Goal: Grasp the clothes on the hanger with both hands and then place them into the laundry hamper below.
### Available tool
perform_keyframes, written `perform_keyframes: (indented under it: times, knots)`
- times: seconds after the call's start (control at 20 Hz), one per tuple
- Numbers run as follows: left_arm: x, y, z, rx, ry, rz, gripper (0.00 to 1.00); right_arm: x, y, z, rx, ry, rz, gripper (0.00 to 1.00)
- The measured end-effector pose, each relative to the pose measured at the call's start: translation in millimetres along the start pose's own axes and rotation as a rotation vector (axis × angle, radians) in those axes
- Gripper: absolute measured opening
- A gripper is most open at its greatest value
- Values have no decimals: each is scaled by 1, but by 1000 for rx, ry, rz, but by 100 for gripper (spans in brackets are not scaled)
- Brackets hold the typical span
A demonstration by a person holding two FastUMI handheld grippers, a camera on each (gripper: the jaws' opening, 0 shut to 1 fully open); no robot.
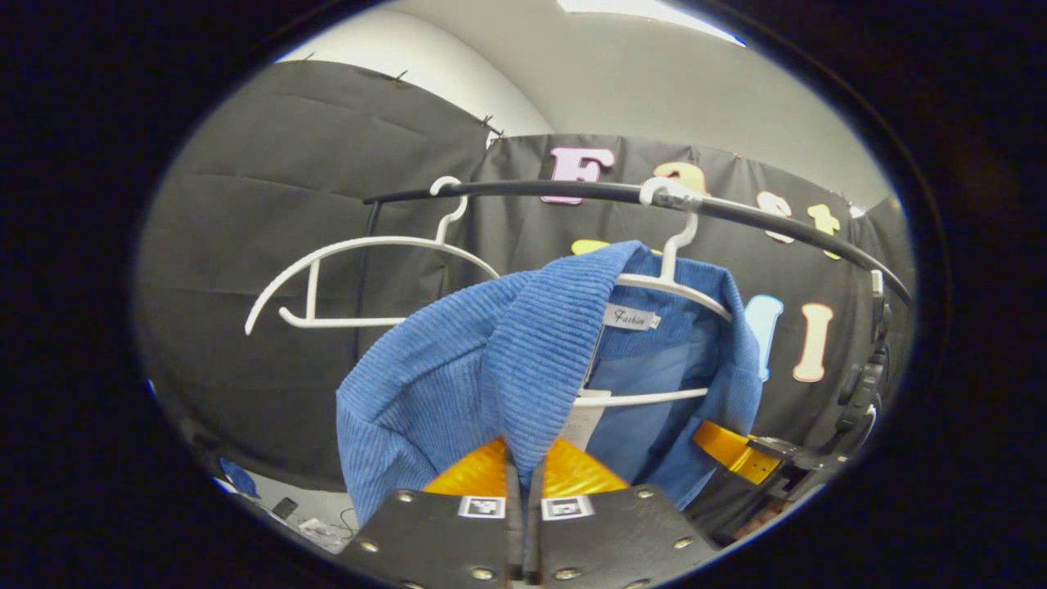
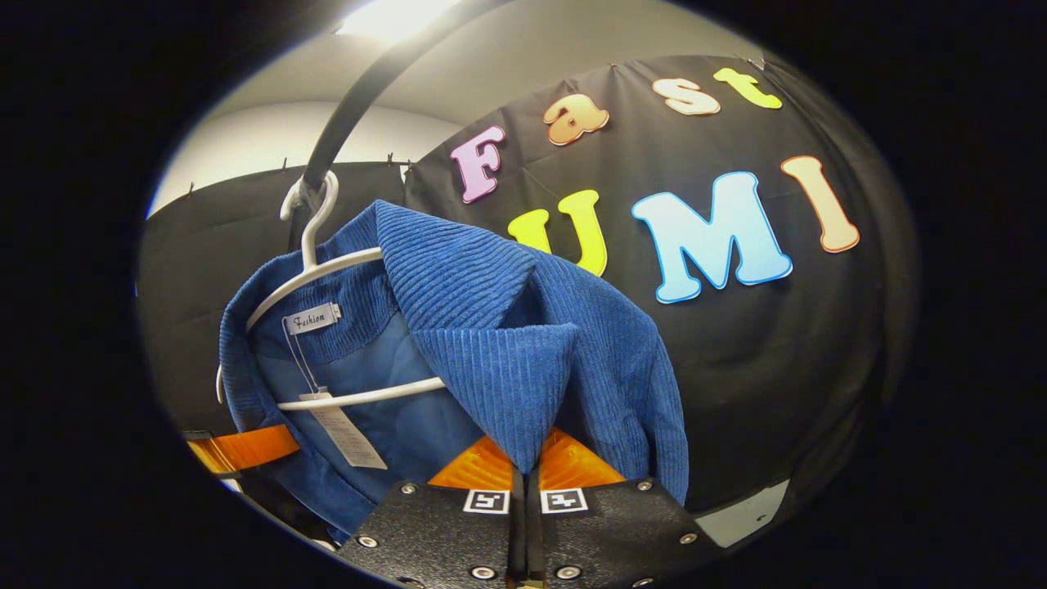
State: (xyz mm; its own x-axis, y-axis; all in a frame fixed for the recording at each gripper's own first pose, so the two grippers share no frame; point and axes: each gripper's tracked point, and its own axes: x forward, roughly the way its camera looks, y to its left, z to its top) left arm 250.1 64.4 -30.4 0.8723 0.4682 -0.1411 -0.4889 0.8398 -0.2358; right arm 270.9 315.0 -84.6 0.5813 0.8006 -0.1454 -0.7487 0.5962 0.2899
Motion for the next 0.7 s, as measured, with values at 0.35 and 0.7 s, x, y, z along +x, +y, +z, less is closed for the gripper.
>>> perform_keyframes:
  times: [0.35, 0.7]
  knots:
    - [-31, 1, 15, -51, -27, -88, 1, -13, -8, 22, -46, -74, -54, 0]
    - [-46, 20, 46, -57, -87, -106, 0, -17, -39, 49, -96, -159, -178, 0]
